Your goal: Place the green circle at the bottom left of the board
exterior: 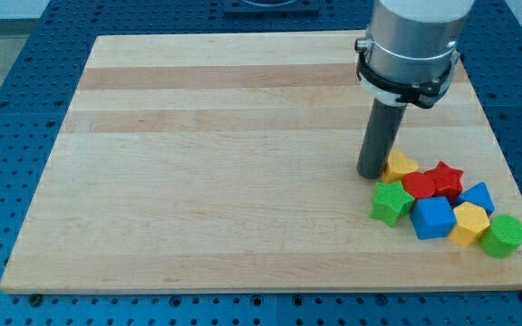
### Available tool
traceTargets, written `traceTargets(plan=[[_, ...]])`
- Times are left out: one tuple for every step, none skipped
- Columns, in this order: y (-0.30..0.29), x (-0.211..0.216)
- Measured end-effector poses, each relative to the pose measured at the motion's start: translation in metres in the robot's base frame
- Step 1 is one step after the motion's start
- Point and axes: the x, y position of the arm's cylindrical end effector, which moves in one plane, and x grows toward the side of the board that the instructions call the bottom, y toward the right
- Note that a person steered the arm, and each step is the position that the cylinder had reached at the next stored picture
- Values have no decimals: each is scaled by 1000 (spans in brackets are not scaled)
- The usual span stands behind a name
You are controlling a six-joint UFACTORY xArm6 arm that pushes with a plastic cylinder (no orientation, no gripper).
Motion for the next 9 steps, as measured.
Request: traceTargets(plan=[[0, 0], [-18, -9], [-77, -8], [-118, 25], [-120, 76], [-88, 125], [-48, 137], [2, 137], [58, 138]])
